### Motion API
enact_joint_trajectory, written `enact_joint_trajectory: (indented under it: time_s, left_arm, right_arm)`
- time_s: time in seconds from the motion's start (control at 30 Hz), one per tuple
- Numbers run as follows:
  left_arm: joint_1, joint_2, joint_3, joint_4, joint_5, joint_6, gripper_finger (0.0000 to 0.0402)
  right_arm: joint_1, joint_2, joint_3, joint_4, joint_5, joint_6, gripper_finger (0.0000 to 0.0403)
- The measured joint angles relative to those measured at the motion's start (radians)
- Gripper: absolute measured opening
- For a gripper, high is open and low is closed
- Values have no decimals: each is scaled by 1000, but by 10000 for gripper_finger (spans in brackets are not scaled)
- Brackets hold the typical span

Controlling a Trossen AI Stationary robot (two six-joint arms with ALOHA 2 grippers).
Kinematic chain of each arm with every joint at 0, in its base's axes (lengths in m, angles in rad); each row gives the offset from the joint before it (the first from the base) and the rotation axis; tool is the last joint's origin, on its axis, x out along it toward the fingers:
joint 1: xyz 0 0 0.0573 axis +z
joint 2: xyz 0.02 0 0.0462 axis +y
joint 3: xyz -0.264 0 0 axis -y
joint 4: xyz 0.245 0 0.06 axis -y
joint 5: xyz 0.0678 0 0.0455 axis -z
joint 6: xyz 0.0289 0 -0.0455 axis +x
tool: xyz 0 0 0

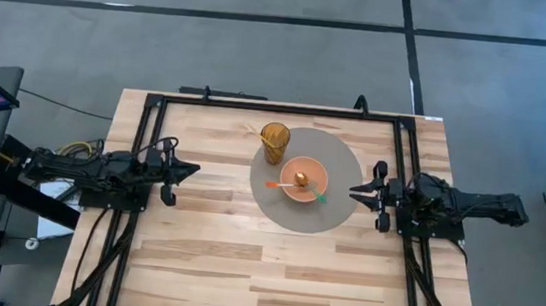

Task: Pick & Place Utensil
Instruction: Return to Home Position

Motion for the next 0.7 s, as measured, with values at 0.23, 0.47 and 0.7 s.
enact_joint_trajectory:
  time_s: [0.23, 0.47, 0.7]
  left_arm:
    - [0, 0, 0, 2, 0, 0, 12]
    - [0, 0, 0, 4, 0, 0, 12]
    - [0, 0, 0, 8, 0, 0, 12]
  right_arm:
    - [0, 0, 0, 0, 0, 0, 72]
    - [0, 0, 0, -1, 0, 0, 72]
    - [0, 0, 0, -1, 0, 0, 72]
